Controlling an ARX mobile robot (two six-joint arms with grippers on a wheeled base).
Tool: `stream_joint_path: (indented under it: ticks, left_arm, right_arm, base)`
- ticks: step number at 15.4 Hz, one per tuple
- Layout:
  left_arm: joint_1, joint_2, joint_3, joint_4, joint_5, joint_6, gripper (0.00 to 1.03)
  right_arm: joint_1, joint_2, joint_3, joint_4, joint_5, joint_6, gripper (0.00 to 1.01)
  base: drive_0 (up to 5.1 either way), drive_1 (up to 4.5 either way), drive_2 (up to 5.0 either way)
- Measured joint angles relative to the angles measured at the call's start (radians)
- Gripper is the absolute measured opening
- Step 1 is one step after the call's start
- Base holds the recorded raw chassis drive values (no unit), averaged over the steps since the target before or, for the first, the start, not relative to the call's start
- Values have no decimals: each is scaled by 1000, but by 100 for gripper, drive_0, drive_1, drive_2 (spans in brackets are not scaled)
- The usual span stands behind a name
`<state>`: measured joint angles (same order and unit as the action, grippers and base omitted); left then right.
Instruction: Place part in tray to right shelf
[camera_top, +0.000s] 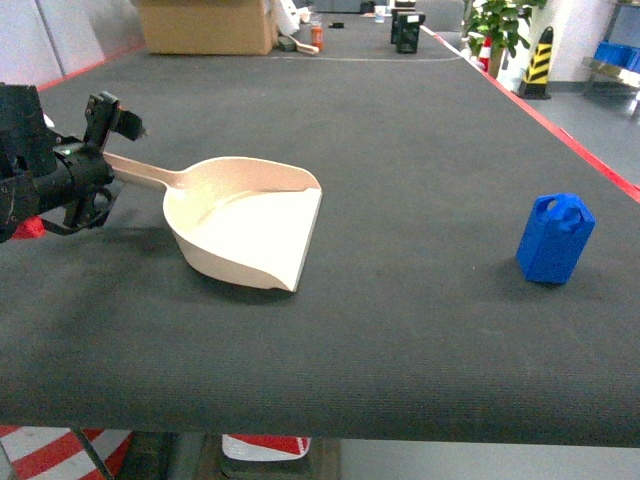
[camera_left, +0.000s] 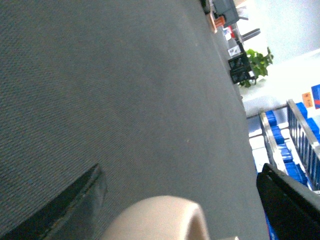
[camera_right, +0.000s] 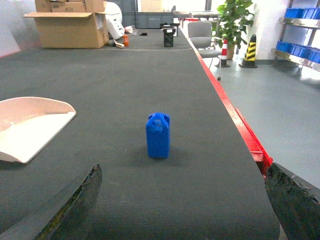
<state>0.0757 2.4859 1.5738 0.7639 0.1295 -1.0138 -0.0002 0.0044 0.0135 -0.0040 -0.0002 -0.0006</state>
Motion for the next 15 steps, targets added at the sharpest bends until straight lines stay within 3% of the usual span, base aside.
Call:
stream_joint_path:
  ticks: [3,6,8,9,13,15]
  left_arm:
    - [0,17,28,-4,2,-1,80]
    - [-1,66,68,13,-2,-46,44]
    - [-4,65,53,77,10,-106,20]
    - [-8,47,23,107,10,-145,16]
    - [-33,-119,-212,323,-20,-213,13]
    - [-62,-272,-360,495,-137,-235,12]
  right_arm:
    - [0,0,0,0,0,0,98]
    - [0,0,0,-1,0,0,98]
    - [0,0,0,0,0,0,98]
    - [0,0,0,0,0,0,98]
    - [0,0,0,0,0,0,98]
    - [0,0,0,0,0,0,98]
  base:
    - [0,0,0]
    - [0,0,0]
    - [0,0,0]
    - [0,0,0]
    - [0,0,0]
    - [0,0,0]
